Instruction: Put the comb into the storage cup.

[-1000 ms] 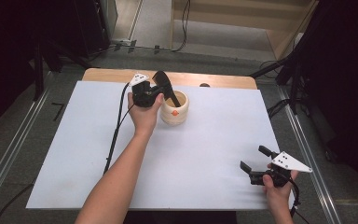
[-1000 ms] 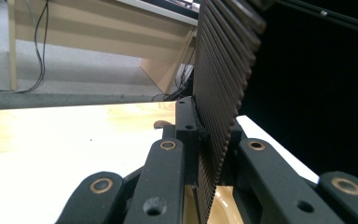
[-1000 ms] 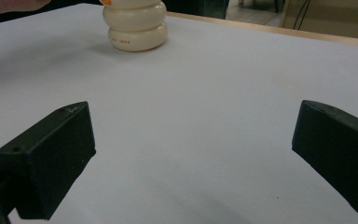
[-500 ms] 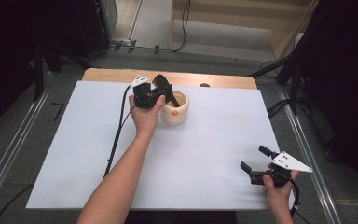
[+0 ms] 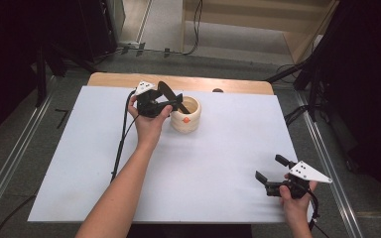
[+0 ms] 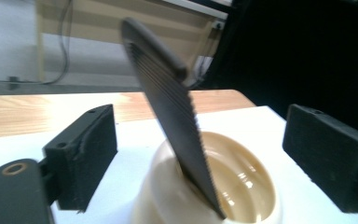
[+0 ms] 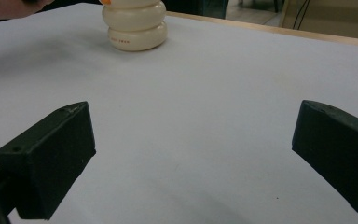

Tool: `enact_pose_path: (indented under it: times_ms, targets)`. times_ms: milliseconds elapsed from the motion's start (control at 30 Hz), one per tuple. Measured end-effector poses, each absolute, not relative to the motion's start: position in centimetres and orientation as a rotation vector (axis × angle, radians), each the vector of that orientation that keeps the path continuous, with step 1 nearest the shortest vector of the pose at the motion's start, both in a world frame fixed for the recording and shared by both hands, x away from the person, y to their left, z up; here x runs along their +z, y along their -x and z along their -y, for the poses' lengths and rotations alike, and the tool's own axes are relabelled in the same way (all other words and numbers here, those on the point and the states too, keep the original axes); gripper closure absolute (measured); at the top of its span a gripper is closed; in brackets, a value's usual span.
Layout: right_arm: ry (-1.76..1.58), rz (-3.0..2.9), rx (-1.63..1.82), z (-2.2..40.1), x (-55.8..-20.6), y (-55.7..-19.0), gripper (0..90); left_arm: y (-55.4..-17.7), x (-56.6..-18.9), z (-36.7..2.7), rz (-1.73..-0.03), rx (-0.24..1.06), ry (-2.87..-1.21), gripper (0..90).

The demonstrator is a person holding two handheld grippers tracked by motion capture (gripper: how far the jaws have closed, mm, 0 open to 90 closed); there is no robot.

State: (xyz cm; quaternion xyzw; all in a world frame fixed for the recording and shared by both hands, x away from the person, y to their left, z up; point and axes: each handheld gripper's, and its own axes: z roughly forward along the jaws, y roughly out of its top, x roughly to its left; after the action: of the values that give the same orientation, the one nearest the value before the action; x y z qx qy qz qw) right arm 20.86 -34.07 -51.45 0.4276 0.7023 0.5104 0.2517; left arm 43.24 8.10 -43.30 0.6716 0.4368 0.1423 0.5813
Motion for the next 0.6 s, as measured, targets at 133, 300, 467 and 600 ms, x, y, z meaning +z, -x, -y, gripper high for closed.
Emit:
enact_pose_path:
  times_ms: [133,300,467,600]
  targets:
    - [-1.163,-1.911,1.387,34.1,-51.4,-20.9,0.0,-42.9,-43.3,-8.6,-1.015,0.352,-1.582,5.8]
    - [-1.165,-1.912,1.388,34.0,-51.4,-20.9,0.0,-42.3,-43.3,-9.0,-1.004,0.370,-1.596,5.4]
    - [-1.160,-1.916,1.383,34.0,-51.4,-20.9,0.0,-41.6,-43.3,-9.1,-0.981,0.401,-1.628,1.6]
    - [-1.160,-1.915,1.383,34.0,-51.4,-20.9,0.0,-41.2,-43.2,-9.3,-0.971,0.409,-1.630,0.0]
